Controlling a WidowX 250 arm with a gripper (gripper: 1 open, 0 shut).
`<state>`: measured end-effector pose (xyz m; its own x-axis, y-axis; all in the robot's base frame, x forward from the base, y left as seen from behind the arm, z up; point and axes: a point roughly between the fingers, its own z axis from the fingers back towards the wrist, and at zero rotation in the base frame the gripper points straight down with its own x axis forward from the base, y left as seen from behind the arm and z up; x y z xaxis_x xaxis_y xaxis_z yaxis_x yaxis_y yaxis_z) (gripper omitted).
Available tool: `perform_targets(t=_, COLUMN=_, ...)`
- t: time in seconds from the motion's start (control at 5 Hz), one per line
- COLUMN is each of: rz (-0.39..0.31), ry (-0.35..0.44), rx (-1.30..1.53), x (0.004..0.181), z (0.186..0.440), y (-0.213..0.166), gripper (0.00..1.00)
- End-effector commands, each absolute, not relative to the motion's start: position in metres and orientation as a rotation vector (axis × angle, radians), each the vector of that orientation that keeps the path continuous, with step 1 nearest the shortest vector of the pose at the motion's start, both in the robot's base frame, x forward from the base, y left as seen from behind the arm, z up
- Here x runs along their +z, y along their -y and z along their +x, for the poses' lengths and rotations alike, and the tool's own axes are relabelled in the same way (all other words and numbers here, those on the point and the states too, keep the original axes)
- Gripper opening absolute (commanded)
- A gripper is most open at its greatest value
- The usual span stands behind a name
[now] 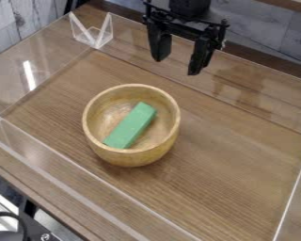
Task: Move green stick from inside the wooden bowl to the table next to it
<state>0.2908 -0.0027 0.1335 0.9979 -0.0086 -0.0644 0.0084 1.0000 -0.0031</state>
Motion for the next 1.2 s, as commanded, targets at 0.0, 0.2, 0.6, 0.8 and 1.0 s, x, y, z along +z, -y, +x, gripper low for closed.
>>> perform_targets(t=0.0, rz=0.001, ry=-0.073, rx=-0.012, x=0.127, z=0.283, y=-0.005, gripper=1.00)
perform_targets(t=0.2, rz=0.010, ry=-0.086, rx=-0.033, x=0.116, z=0.262, y=-0.019, gripper=1.00)
perform_targets(t=0.6, rz=0.036, ry=-0.052, rx=-0.083, x=0.100, z=0.234, y=-0.050, gripper=1.00)
perform_targets(t=0.8, rz=0.035, ry=-0.027, rx=-0.087, x=0.090, z=0.228, y=-0.054, gripper=1.00)
perform_targets(t=1.0, rz=0.031, ry=0.007, rx=-0.082, x=0.083, z=0.229, y=-0.052, gripper=1.00)
